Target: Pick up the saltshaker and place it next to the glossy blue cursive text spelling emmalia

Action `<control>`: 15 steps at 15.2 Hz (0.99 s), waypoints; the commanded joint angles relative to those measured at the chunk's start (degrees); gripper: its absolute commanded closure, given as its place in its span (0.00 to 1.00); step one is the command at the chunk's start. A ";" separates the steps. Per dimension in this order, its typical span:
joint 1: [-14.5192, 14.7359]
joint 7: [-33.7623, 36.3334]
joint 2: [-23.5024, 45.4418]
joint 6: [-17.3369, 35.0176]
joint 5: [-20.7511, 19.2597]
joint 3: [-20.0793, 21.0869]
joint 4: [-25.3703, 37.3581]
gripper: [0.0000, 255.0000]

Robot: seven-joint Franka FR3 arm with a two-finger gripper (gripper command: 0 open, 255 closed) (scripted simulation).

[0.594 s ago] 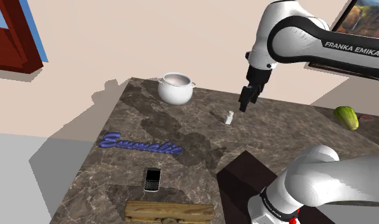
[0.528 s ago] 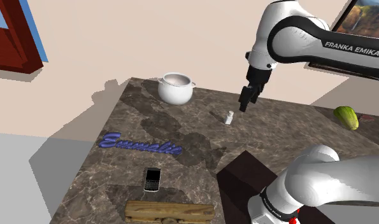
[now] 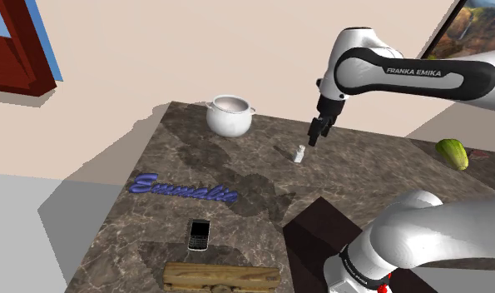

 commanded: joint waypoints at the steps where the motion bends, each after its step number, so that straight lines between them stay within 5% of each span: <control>1: -0.76 -2.17 2.37 3.29 -1.00 -2.10 -0.26 0.00; 9: -2.52 -10.74 16.06 16.54 -1.95 -10.06 2.25 0.00; 15: -3.07 -18.81 28.66 24.81 1.76 -15.16 7.54 0.00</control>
